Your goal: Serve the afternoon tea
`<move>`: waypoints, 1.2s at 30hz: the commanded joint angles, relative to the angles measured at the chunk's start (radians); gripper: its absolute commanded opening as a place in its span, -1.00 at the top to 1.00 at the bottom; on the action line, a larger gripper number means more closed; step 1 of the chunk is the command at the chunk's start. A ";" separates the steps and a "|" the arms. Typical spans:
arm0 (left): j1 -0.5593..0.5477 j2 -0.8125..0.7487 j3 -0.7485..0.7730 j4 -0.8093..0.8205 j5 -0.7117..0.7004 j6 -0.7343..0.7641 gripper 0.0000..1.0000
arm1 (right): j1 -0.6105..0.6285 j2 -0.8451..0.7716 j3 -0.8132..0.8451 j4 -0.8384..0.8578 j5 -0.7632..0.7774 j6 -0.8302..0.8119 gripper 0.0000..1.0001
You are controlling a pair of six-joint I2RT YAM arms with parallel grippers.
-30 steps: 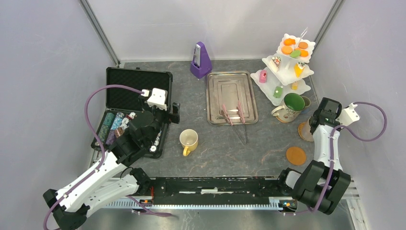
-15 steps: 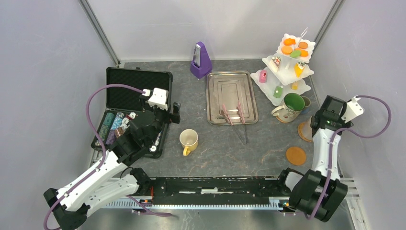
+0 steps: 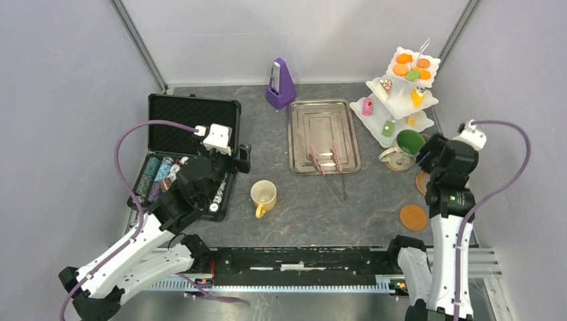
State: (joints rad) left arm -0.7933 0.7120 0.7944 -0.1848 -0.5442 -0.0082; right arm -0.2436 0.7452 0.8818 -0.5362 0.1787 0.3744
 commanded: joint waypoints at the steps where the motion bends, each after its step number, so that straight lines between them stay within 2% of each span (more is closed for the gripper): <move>1: -0.003 -0.012 0.006 0.025 0.017 -0.021 -1.00 | 0.001 -0.117 -0.152 -0.192 0.043 0.031 -0.39; 3: -0.003 -0.006 0.009 0.025 0.023 -0.024 -1.00 | 0.001 -0.196 -0.239 -0.209 0.147 0.104 -0.38; 7: -0.003 0.003 0.009 0.020 0.019 -0.026 -1.00 | 0.001 -0.234 -0.378 -0.214 0.218 0.195 -0.29; 12: -0.003 0.009 0.002 0.027 0.003 -0.023 -1.00 | 0.001 -0.156 -0.464 -0.142 0.269 0.270 -0.24; 17: -0.003 0.042 0.013 0.017 -0.009 -0.023 -0.99 | 0.001 -0.062 -0.538 -0.054 0.280 0.285 -0.02; 23: -0.002 0.046 0.014 0.013 -0.036 -0.017 -0.99 | 0.001 -0.019 -0.597 0.003 0.266 0.294 0.11; 26: -0.003 0.047 0.014 0.013 -0.044 -0.010 -0.99 | 0.001 -0.022 -0.630 0.038 0.186 0.306 0.17; 31: -0.003 0.056 0.016 0.015 -0.047 -0.006 -0.99 | 0.013 -0.019 -0.714 0.109 0.008 0.374 0.38; 36: -0.003 0.055 0.016 0.015 -0.049 -0.002 -0.98 | 0.060 -0.004 -0.763 0.215 -0.068 0.420 0.41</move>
State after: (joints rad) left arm -0.7933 0.7681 0.7944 -0.1898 -0.5743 -0.0082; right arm -0.2199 0.7013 0.2108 -0.3141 0.3099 0.7181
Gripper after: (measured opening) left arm 0.994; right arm 0.301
